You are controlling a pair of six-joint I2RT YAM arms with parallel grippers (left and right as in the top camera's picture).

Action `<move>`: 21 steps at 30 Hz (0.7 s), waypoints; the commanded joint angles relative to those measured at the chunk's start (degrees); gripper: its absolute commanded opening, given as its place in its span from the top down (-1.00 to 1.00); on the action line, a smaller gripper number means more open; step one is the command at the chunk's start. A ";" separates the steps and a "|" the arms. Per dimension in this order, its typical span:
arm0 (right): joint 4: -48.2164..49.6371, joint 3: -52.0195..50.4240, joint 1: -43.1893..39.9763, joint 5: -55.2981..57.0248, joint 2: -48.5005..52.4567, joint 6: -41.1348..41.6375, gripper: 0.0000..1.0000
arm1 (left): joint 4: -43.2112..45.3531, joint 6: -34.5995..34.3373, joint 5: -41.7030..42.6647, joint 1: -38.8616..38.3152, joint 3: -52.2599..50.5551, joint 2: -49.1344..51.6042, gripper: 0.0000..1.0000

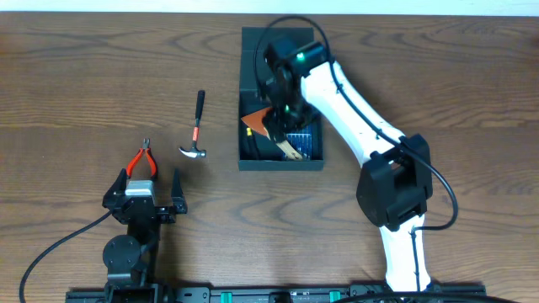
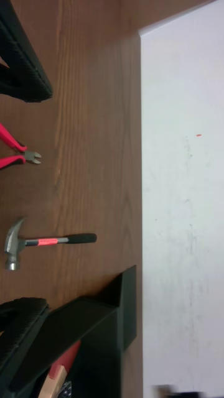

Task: Pack container
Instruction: 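Withdraw the right gripper up and to the right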

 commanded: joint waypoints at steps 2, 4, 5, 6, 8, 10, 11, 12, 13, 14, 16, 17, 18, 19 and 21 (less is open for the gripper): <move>-1.97 12.13 -3.04 5.90 -0.28 10.03 -0.50 | -0.87 0.81 0.79 -0.15 -0.61 -0.35 -0.97; -4.42 17.55 -4.76 10.23 -0.28 15.13 -0.57 | -0.87 0.81 0.79 -0.15 -0.61 -0.35 -0.97; -5.90 20.33 -5.92 12.68 -0.28 17.75 -0.61 | -0.87 0.81 0.79 -0.15 -0.61 -0.35 -0.96; -7.17 22.58 -7.04 14.47 -0.28 19.34 -0.64 | -0.87 0.81 0.79 -0.15 -0.61 -0.35 -0.97; -10.19 27.43 -10.03 16.68 -0.28 21.75 -0.69 | -0.87 0.81 0.79 -0.15 -0.61 -0.35 -0.97; -12.85 31.32 -13.66 17.20 -0.28 23.15 -0.75 | -0.87 0.81 0.79 -0.15 -0.61 -0.35 -0.97; -13.68 32.44 -15.15 17.20 -0.28 23.54 -0.81 | -0.87 0.81 0.79 -0.15 -0.61 -0.35 -0.97; -14.53 33.29 -16.63 17.18 -0.28 24.04 -0.86 | -0.87 0.81 0.79 -0.15 -0.61 -0.35 -0.97; -15.47 33.99 -18.64 17.16 -0.28 25.03 -0.91 | -0.87 0.81 0.79 -0.15 -0.61 -0.35 -0.97; -16.06 34.23 -20.04 17.07 -0.28 25.46 -0.93 | -0.87 0.81 0.76 -0.15 -0.61 -0.35 -0.97; -17.11 34.23 -23.02 16.98 -0.28 25.42 -0.97 | -0.87 0.81 0.79 -0.15 -0.61 -0.35 -0.97; -17.40 34.23 -24.13 16.98 -0.28 25.38 -0.99 | -0.87 0.81 0.79 -0.15 -0.61 -0.35 -0.97; -17.44 34.23 -25.18 16.96 -0.28 25.03 -0.99 | -0.87 0.81 0.79 -0.15 -0.61 -0.35 -0.97; -17.44 34.23 -26.12 16.98 -0.28 24.63 -0.99 | -0.87 0.81 0.79 -0.15 -0.61 -0.35 -0.97; -17.44 34.23 -27.15 17.00 -0.28 24.04 -0.98 | -0.87 0.81 0.79 -0.15 -0.61 -0.35 -0.97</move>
